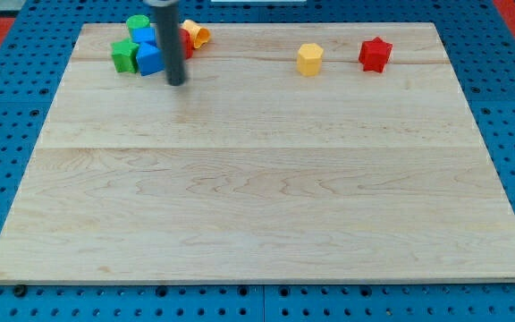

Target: Move your arm to the top left of the board

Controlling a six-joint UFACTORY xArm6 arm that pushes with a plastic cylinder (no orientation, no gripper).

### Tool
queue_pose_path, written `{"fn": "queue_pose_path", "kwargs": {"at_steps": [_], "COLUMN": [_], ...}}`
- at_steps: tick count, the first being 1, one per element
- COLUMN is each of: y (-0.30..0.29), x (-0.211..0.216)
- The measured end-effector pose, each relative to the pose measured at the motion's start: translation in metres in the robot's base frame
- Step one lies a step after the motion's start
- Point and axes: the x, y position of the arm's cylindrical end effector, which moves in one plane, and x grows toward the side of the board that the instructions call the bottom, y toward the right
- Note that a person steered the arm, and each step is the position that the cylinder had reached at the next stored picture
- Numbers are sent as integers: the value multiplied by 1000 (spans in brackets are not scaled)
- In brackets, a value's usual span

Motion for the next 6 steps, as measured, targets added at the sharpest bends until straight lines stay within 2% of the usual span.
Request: {"fn": "queue_pose_path", "kwargs": {"at_steps": [1, 2, 4, 5, 6], "y": [-126, -138, -119, -114, -21], "x": [-2, -19, -125, -126, -125]}}
